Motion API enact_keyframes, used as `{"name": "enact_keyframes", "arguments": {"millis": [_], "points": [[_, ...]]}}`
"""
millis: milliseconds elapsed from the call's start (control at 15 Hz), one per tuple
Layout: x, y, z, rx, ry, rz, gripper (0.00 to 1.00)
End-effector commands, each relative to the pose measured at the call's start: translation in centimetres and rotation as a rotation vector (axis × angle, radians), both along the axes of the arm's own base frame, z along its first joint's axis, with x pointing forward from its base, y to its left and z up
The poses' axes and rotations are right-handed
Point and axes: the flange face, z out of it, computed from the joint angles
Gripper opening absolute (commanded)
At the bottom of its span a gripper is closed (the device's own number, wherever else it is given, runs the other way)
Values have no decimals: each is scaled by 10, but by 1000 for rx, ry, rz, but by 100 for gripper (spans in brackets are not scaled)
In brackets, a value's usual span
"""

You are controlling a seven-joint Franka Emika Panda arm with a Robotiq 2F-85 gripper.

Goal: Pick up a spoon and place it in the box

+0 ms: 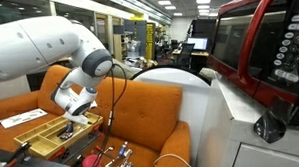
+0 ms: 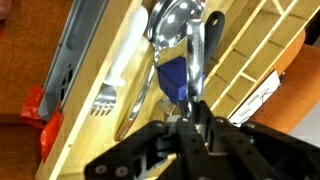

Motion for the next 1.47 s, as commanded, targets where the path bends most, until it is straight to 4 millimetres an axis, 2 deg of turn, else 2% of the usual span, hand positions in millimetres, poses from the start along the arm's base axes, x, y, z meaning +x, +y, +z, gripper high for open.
{"name": "enact_keyframes", "arguments": {"millis": [0,200,267,333,400,600,1000,1400], "points": [[7,-4,-18,55,26,-19,3],[7,-7,-33,65,65,-40,3],[7,-7,-37,68,74,-42,7],[8,-7,-39,68,80,-42,31],[8,-6,-42,67,88,-41,36],[10,-10,-46,55,95,-49,59],[18,-35,-33,11,-2,-78,99],[20,-97,-28,-138,-119,-224,100]]}}
